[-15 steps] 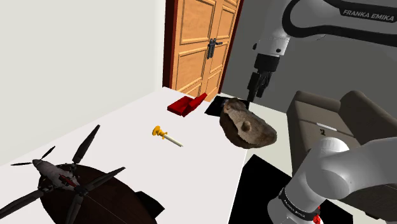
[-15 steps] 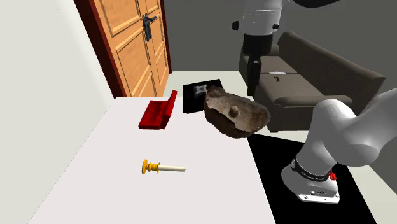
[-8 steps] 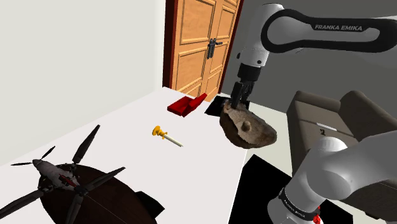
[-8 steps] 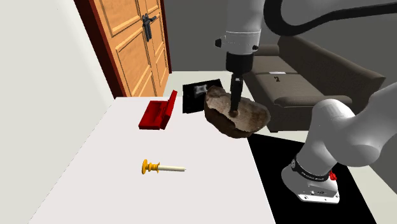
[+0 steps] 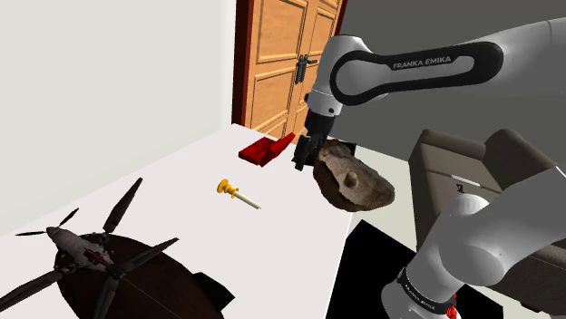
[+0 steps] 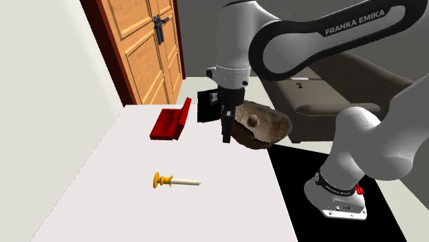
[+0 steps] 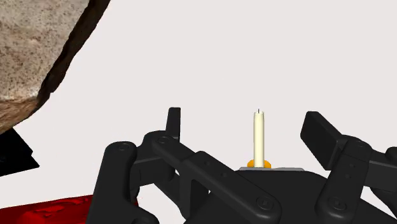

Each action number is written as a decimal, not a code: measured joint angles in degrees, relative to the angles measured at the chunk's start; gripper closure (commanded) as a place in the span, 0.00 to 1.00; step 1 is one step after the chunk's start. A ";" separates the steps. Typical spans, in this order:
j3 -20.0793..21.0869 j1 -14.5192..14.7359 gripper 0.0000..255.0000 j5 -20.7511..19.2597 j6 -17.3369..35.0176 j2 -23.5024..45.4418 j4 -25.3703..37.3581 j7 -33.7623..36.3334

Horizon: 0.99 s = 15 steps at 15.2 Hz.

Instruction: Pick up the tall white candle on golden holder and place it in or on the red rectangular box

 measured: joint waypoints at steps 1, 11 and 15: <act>0.33 0.33 0.00 0.29 2.13 2.10 0.35 -0.22; 3.82 3.55 0.00 1.96 18.31 20.27 6.27 -1.21; 4.92 4.59 0.00 1.66 22.60 27.68 10.92 -1.44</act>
